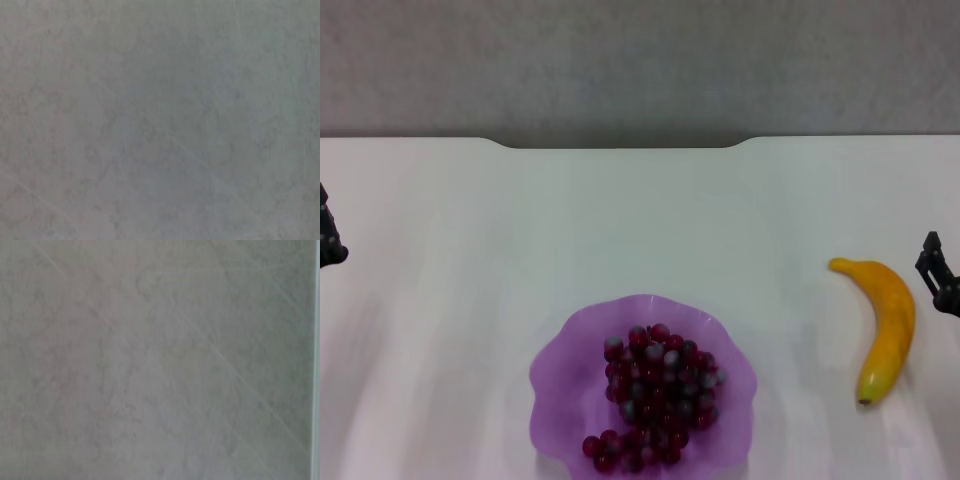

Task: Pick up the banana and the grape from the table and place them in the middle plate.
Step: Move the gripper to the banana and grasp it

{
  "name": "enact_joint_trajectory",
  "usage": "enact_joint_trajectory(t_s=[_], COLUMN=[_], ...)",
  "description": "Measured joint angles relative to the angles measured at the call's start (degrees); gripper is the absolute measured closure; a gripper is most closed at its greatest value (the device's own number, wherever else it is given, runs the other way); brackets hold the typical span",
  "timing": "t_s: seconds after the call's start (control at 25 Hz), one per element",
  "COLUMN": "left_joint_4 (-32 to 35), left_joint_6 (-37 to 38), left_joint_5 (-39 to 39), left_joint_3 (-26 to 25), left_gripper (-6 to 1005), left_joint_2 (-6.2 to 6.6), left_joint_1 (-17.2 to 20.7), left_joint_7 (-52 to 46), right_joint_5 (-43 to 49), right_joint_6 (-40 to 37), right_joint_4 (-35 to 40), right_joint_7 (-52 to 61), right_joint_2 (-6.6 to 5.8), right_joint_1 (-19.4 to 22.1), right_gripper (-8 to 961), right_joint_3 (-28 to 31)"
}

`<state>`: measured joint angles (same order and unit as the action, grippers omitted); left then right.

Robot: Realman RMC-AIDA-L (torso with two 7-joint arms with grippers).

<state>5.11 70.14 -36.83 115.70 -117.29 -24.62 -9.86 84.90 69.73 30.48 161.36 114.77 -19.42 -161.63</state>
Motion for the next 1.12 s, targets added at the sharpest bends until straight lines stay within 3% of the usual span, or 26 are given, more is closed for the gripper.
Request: enact_joint_trajectory(t_s=[0.24,1.12], left_joint_4=[0.06,0.08], left_joint_6=[0.0,0.14], left_joint_5=[0.02,0.45], left_joint_3=[0.05,0.31], left_gripper=[954,955], left_joint_2=[0.03,-0.04], left_joint_1=[0.01,0.29], left_joint_7=[-0.04,-0.12], right_joint_5=[-0.07,-0.89], right_joint_6=[-3.94,-19.15], right_joint_4=[0.04,-2.23], right_joint_7=[0.0,0.0], right_joint_2=[0.02,-0.33], right_joint_1=[0.26,-0.69], right_gripper=[91,99], right_joint_3=[-0.03,0.23])
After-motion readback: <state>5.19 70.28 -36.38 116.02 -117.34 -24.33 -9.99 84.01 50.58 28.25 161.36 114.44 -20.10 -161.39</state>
